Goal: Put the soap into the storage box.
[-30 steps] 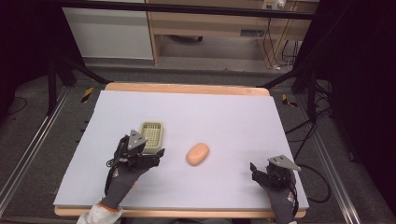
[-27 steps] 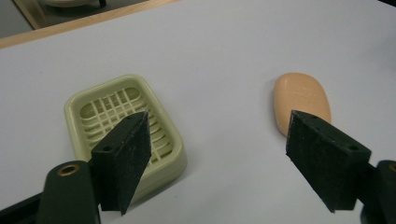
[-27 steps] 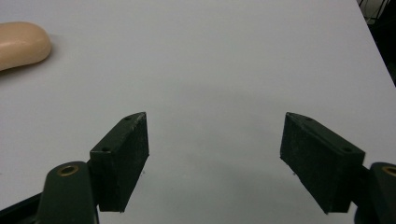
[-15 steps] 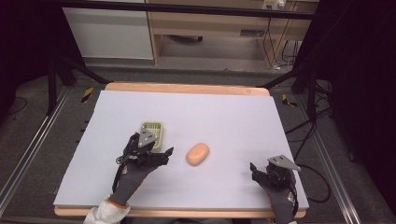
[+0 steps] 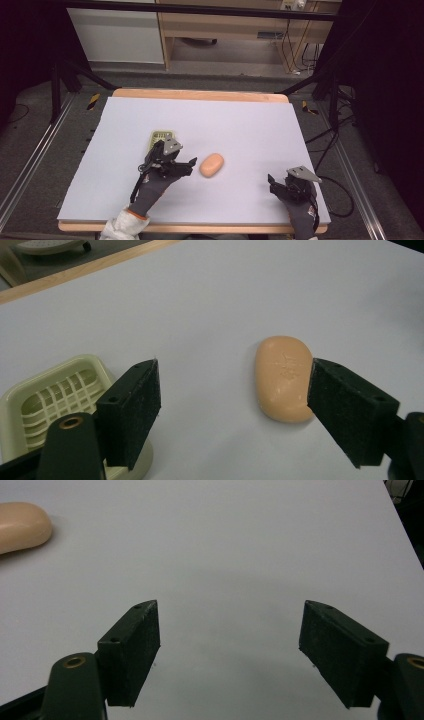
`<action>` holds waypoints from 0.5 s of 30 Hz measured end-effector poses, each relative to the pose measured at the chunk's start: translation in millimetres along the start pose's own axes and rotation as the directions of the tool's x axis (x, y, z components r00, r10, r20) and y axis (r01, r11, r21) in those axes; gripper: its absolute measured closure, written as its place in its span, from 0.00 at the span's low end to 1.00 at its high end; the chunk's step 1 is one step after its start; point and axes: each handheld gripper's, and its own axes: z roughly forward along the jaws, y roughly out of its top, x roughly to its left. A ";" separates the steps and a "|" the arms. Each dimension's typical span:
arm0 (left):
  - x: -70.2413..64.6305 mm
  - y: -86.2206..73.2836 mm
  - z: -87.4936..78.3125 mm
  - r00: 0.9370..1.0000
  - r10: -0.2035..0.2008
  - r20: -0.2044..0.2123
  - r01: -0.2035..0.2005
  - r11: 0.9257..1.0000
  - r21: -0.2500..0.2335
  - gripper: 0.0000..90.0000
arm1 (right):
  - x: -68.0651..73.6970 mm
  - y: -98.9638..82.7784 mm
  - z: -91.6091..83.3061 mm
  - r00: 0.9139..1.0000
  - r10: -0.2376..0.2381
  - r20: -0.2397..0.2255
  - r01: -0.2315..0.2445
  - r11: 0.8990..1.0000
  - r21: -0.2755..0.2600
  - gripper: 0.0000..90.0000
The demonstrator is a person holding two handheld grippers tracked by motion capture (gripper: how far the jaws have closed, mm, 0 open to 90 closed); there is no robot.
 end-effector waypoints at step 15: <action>-11.4 6.5 22.4 1.000 0.002 0.021 -0.002 1.000 0.024 0.22 | -0.6 0.2 -0.1 1.000 0.007 0.000 -0.007 1.000 0.000 0.27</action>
